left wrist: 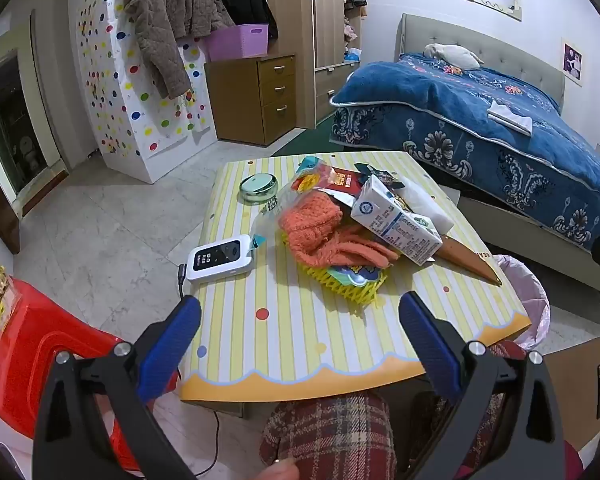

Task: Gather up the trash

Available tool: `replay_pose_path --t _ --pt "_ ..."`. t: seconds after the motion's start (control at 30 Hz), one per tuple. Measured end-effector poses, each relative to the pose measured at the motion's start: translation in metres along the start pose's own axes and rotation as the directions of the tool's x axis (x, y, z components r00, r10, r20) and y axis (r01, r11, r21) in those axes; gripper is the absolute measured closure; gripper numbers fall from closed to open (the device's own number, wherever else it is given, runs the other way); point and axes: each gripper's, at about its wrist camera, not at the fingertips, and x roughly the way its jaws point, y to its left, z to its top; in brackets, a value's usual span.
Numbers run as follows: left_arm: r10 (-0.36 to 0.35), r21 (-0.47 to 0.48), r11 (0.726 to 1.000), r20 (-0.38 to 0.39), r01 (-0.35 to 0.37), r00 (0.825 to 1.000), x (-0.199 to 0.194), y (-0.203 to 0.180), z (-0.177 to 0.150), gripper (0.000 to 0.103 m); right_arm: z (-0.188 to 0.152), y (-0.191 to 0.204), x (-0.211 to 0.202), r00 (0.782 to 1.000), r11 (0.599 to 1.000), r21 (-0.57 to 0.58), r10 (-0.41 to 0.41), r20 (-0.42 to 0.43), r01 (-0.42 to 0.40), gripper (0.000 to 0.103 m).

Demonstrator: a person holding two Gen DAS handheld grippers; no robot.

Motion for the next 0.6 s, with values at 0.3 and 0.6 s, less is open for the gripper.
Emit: replay_pose_path --t 0.3,0.6 --pt "0.000 -0.002 1.000 0.000 0.000 1.000 0.0004 0.0017 -0.0015 0.007 0.0002 0.0014 0.0005 1.000 1.000 0.003 -0.002 0.004 0.002 0.005" --pt "-0.001 -0.002 1.000 -0.001 0.001 1.000 0.0016 0.0029 -0.0018 0.007 0.0023 0.0015 -0.0005 1.000 1.000 0.000 -0.003 -0.001 0.003 0.005"
